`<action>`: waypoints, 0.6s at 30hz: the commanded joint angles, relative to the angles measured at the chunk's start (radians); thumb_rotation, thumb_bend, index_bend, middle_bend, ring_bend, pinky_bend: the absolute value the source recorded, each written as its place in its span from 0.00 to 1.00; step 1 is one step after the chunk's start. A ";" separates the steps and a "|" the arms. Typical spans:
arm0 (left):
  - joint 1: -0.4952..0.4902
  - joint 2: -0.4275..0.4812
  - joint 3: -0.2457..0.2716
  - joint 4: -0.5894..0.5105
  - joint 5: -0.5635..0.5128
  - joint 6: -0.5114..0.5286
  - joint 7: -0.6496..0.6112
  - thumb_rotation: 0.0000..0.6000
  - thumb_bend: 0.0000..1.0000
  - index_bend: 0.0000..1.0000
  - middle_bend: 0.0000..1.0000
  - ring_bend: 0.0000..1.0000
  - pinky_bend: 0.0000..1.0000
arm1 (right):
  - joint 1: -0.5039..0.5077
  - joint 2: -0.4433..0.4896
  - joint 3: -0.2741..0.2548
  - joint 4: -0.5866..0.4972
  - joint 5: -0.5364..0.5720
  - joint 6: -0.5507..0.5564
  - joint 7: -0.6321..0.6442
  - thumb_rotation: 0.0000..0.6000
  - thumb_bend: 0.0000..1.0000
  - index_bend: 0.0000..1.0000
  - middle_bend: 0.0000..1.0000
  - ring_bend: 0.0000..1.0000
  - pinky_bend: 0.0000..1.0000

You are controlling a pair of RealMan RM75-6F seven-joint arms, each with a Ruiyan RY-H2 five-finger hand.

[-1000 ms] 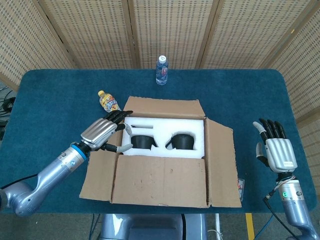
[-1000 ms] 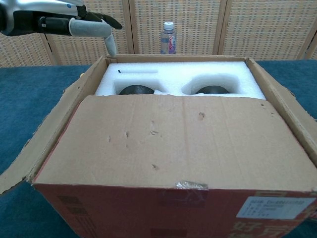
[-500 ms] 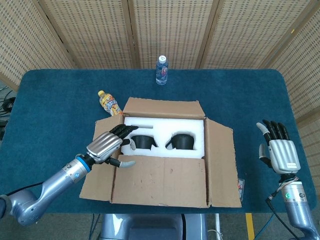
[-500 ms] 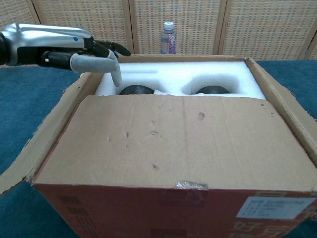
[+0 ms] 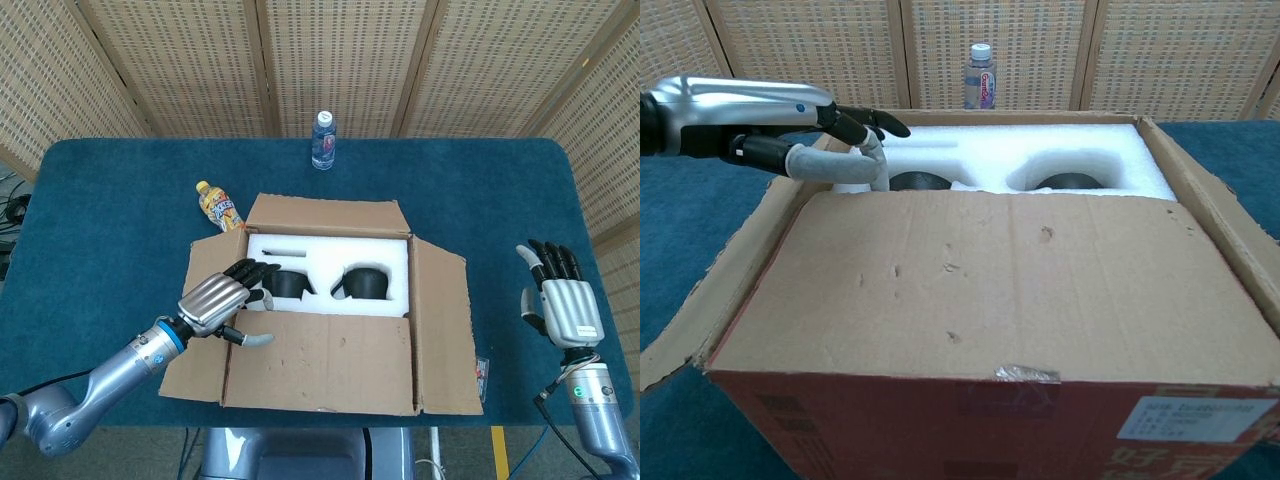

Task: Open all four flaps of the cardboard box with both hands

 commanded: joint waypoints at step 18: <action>0.016 0.091 -0.020 -0.080 0.052 -0.017 -0.211 0.16 0.18 0.40 0.00 0.00 0.00 | 0.005 -0.012 0.008 0.020 0.006 -0.006 0.006 1.00 0.72 0.12 0.08 0.00 0.01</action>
